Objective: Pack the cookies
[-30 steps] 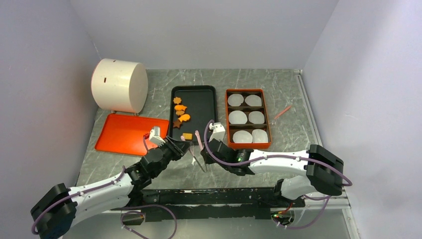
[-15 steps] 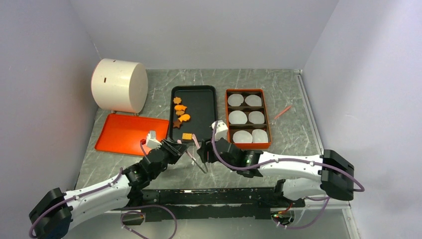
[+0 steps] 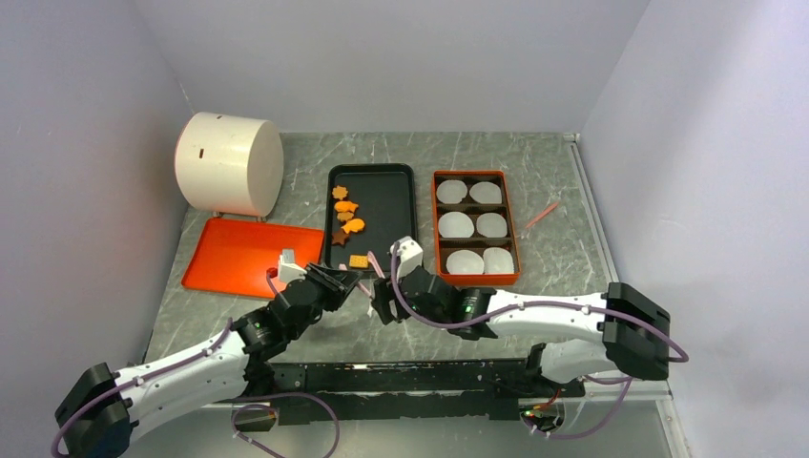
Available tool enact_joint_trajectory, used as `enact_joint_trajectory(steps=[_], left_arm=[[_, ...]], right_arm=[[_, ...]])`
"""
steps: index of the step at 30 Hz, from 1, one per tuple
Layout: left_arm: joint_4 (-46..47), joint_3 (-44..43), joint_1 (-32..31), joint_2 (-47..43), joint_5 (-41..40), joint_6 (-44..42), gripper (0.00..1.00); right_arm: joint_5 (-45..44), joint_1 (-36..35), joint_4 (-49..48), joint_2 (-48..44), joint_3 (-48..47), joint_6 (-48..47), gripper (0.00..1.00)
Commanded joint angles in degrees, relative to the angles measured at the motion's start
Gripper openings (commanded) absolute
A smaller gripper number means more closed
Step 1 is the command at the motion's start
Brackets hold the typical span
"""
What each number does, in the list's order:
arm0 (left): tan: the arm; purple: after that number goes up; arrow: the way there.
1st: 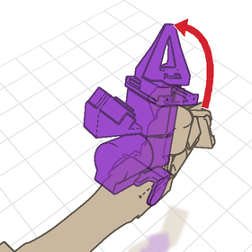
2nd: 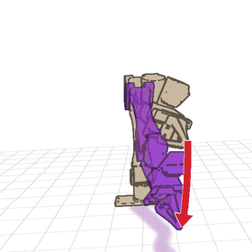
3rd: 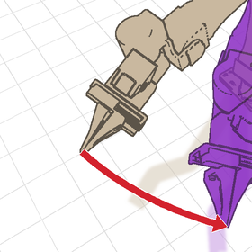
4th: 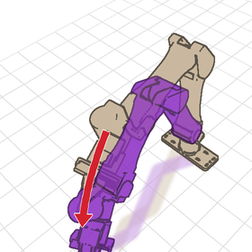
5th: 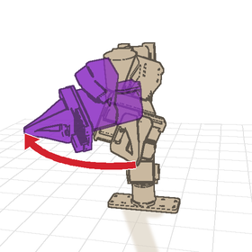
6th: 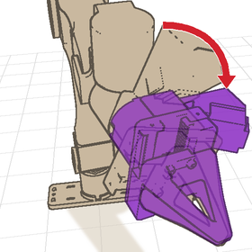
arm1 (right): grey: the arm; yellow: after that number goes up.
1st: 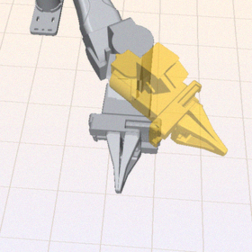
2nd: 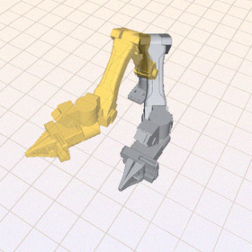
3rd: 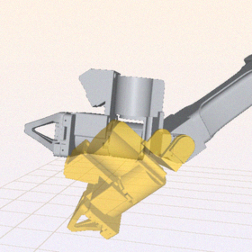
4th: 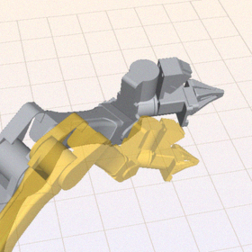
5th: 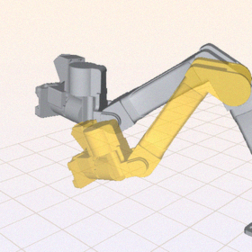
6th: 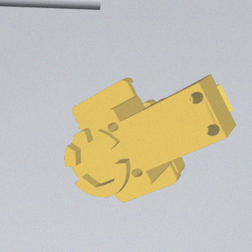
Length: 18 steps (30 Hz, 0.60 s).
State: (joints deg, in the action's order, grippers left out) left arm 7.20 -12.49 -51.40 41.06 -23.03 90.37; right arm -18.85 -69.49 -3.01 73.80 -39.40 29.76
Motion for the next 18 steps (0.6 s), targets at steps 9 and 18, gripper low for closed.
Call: enact_joint_trajectory(steps=[9,18], left_arm=[[-0.23,-1.90,-0.20,-0.93,-1.45,4.82,0.05],[2.46,-0.44,-0.24,-0.70,-0.63,6.92,0.05]], right_arm=[[2.38,-1.25,0.35,4.79,-5.26,-2.59,0.71],[3.22,-1.57,0.26,5.81,-6.32,-2.54,0.60]])
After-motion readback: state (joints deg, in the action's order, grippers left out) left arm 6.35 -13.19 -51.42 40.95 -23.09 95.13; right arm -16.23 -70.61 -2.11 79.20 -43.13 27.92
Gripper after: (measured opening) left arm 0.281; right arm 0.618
